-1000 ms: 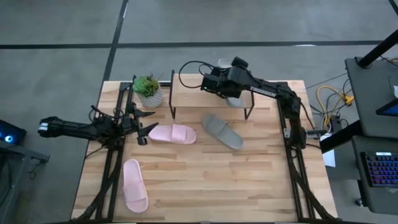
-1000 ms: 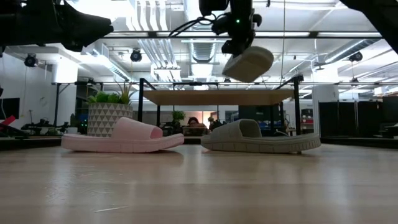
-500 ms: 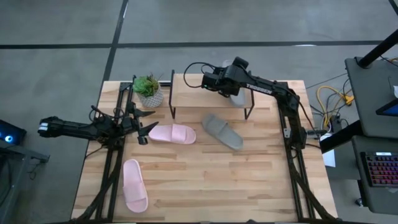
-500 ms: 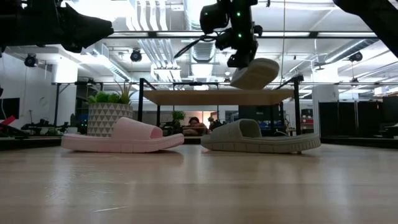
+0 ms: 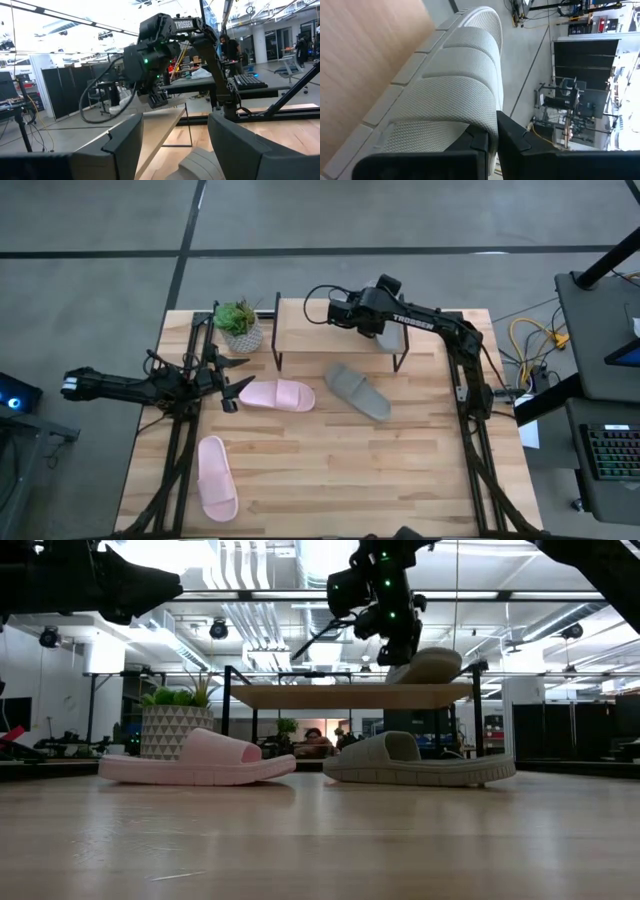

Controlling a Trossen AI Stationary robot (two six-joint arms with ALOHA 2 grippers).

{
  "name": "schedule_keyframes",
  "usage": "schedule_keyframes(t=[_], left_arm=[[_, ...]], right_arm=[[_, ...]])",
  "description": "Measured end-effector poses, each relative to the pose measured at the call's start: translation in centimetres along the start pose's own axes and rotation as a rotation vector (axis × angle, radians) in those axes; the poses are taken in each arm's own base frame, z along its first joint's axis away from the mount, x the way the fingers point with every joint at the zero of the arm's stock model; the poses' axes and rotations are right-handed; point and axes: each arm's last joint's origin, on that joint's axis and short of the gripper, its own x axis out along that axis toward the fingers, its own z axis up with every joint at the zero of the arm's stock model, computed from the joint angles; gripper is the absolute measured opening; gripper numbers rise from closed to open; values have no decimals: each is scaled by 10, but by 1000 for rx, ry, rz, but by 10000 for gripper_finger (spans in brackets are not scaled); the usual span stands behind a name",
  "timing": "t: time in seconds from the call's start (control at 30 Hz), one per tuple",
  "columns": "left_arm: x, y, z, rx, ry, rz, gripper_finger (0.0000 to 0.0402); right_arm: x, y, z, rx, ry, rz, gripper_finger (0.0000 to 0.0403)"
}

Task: Pick and place slides into the shelf
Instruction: Put the right gray slide on the shelf

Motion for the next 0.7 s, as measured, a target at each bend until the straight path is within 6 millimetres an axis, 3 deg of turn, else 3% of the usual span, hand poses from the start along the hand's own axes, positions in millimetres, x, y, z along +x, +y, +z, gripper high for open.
schedule_keyframes(t=[0.5,0.7], left_arm=[[0,0,0,1,2,0,208],[0,0,0,1,1,-1,208]], right_arm=[[10,10,-4,-42,34,-6,14],[6,7,-2,-19,36,74,56]])
